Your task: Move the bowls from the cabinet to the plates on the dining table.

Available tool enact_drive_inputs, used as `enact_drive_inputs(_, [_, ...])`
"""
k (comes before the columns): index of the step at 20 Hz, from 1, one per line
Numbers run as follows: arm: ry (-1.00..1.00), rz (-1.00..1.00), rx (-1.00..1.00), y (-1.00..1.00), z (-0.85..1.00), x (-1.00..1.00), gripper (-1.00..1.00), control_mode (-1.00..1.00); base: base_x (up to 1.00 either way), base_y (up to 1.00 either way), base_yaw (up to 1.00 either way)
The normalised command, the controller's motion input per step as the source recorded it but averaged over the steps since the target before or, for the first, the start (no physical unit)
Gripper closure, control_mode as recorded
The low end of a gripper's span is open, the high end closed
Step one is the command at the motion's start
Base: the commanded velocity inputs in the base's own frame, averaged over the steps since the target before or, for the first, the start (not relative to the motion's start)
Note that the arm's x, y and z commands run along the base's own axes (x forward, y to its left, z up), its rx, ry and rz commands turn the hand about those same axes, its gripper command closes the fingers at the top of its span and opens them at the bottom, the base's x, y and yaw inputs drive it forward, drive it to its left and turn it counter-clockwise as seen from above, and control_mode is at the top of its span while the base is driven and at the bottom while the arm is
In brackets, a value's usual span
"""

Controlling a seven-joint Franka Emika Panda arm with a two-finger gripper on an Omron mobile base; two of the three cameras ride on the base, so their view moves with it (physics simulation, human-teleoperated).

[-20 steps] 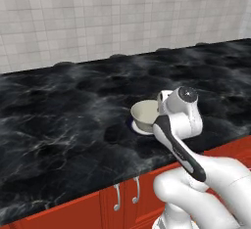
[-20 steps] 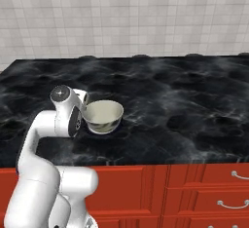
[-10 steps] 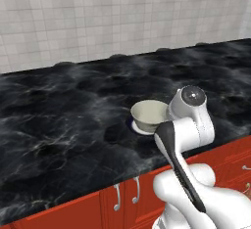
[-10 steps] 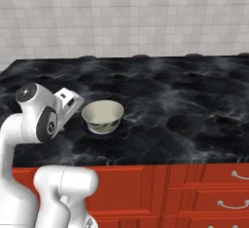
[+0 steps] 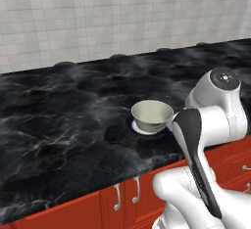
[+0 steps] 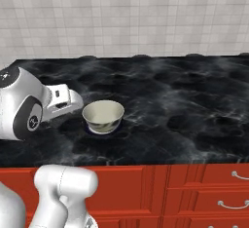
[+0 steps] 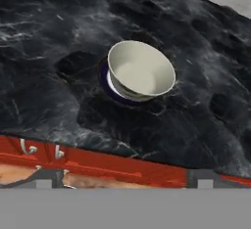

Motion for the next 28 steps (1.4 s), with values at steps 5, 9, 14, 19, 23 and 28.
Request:
enact_drive_inputs(5, [0.0, -0.3, 0.22, -0.01, 0.01, -0.22, -1.0, -1.0, 0.0, 0.0, 0.0])
enact_drive_inputs(9, [0.0, -0.2, 0.09, 0.01, -0.08, -0.19, -1.0, -1.0, 0.0, 0.0, 0.0])
enact_drive_inputs(14, [0.0, -0.12, 0.08, 0.02, -0.11, -0.09, -1.0, -1.0, 0.0, 0.0, 0.0])
enact_drive_inputs(19, [0.0, -0.03, 0.11, 0.01, -0.17, -0.39, -1.0, -1.0, 0.0, 0.0, 0.0])
enact_drive_inputs(23, [0.0, 0.0, 0.02, 0.0, -0.03, -0.09, -1.0, 1.0, -0.42, 0.0, 0.0])
enact_drive_inputs(28, [0.0, 0.0, 0.0, 0.0, 0.0, 0.0, -1.0, 1.0, -0.94, 0.1, 0.0])
